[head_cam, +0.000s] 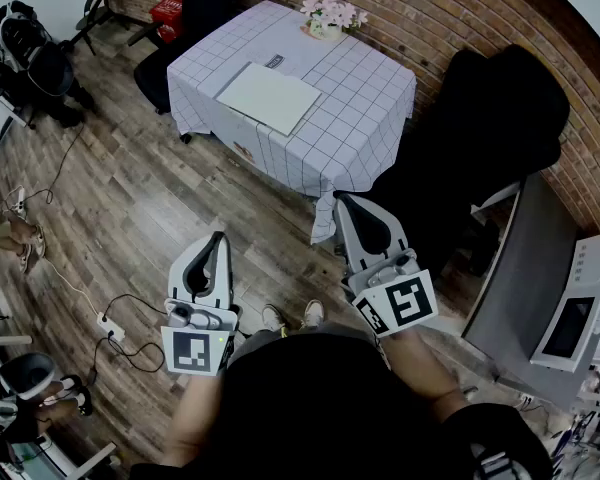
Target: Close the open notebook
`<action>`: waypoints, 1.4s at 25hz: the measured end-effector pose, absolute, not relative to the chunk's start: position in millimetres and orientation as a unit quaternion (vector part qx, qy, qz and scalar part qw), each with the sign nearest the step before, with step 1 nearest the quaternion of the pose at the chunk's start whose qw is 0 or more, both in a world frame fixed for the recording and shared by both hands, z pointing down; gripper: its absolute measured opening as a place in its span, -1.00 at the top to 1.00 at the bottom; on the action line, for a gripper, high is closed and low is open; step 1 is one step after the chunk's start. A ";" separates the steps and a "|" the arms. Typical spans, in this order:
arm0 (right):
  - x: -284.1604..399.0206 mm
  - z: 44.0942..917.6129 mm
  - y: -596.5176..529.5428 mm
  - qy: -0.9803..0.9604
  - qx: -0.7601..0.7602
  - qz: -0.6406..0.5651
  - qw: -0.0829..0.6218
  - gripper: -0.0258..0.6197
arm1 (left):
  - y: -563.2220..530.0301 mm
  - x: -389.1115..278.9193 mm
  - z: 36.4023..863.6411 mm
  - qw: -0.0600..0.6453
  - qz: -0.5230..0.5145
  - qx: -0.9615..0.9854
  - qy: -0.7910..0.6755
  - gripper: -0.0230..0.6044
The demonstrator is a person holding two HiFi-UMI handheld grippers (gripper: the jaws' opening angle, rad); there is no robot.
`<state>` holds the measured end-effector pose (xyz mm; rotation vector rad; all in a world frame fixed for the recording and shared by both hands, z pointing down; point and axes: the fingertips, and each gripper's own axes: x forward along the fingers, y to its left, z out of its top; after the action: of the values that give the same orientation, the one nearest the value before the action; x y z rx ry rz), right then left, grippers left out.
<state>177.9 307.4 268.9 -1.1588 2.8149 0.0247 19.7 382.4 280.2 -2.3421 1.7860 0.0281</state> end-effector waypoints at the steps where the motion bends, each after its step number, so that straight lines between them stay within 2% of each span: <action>1: 175.4 269.8 306.5 0.924 -0.378 0.008 0.048 0.88 | 382.1 17.9 281.2 0.098 0.009 -0.790 0.605 0.85; 8: 154.9 283.3 302.7 0.932 -0.361 -0.001 0.034 0.88 | 382.3 1.6 291.0 0.086 0.012 -0.782 0.618 0.84; 13: 147.4 302.0 297.2 0.934 -0.352 -0.049 0.039 0.88 | 385.0 -15.0 310.3 0.062 0.007 -0.780 0.623 0.84; 20: 129.2 339.3 297.6 0.923 -0.377 -0.070 -0.020 0.88 | 392.4 -65.4 350.0 0.017 0.008 -0.775 0.632 0.84; 28: 107.2 352.4 267.2 0.916 -0.391 -0.088 -0.026 0.88 | 347.5 -74.4 353.3 0.016 0.010 -0.798 0.602 0.84; 35: 82.9 367.6 182.2 0.916 -0.386 -0.104 -0.018 0.88 | 272.3 -94.9 353.8 0.011 -0.007 -0.795 0.606 0.84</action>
<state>82.9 182.2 367.6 -1.2263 2.9121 -0.3308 -94.9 272.3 353.8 -2.4803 1.8918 -0.0224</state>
